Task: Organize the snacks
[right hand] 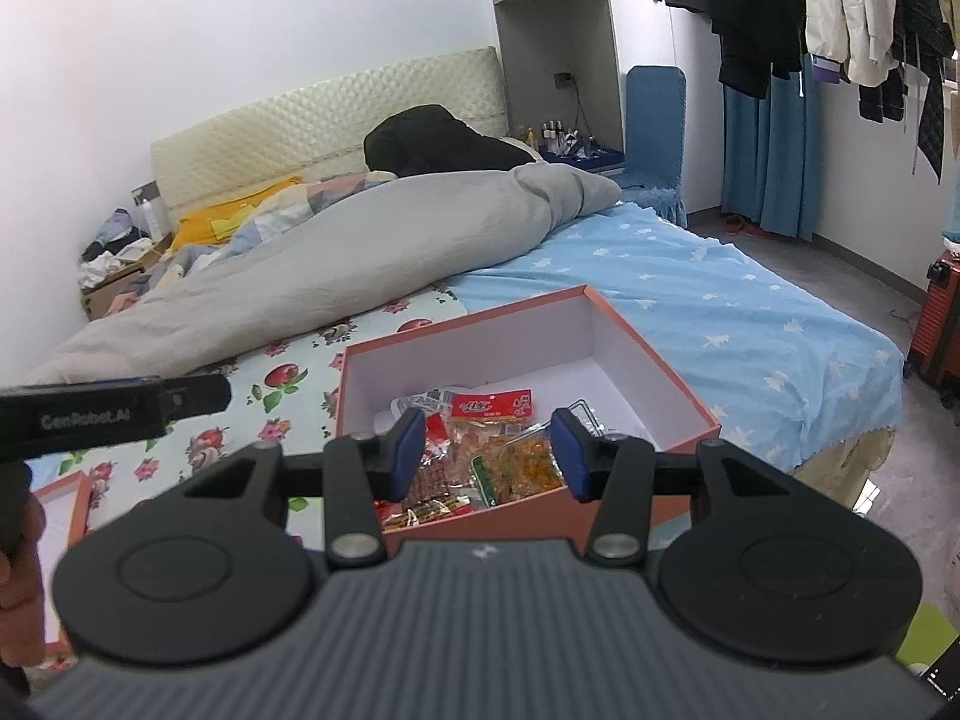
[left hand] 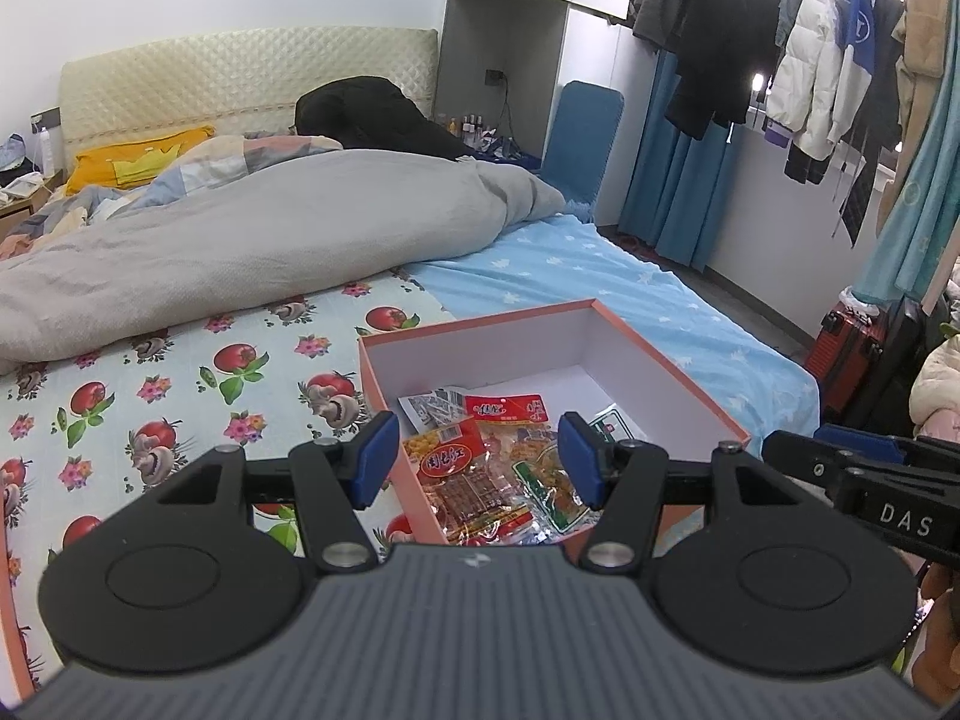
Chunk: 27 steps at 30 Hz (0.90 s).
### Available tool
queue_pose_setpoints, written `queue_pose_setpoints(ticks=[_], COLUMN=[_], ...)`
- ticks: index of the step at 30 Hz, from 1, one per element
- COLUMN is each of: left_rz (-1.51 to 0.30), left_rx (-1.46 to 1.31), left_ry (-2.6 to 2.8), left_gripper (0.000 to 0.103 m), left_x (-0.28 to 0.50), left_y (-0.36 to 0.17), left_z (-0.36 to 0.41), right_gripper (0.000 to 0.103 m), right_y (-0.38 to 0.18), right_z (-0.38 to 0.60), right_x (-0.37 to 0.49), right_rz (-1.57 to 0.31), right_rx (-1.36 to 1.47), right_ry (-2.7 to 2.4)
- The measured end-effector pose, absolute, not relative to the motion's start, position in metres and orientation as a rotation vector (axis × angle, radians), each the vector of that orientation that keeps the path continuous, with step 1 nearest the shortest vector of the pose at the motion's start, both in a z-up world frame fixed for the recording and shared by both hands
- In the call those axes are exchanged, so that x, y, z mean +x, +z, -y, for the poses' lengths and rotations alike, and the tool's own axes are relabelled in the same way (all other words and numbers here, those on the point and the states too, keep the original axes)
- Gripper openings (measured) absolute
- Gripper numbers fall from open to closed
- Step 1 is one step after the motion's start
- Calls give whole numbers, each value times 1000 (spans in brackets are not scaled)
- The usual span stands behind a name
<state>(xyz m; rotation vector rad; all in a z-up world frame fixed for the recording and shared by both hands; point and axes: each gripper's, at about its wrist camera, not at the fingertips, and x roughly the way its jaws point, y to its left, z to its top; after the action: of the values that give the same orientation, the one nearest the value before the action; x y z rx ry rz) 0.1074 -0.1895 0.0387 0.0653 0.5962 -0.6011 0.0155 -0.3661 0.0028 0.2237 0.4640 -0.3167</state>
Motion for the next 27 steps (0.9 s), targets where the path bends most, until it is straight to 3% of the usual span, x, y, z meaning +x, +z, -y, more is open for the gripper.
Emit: queue_pose_setpoints(ticks=[22, 24, 26, 27], left_rz=[-598, -597, -591, -584], left_rx=[68, 64, 70, 75], left_ry=[-594, -592, -571, -562], left_gripper=[65, 72, 94, 97], left_x=[109, 109, 109, 109], left_y=[36, 37, 39, 39], left_z=[190, 190, 191, 191], right_gripper=[49, 49, 49, 54], right_y=[-4, -4, -4, -4], right_z=[371, 371, 371, 372], right_x=[15, 15, 16, 16], right_rz=[-472, -474, -475, -476], right_rx=[224, 222, 216, 216], right_ry=[-347, -345, -347, -349])
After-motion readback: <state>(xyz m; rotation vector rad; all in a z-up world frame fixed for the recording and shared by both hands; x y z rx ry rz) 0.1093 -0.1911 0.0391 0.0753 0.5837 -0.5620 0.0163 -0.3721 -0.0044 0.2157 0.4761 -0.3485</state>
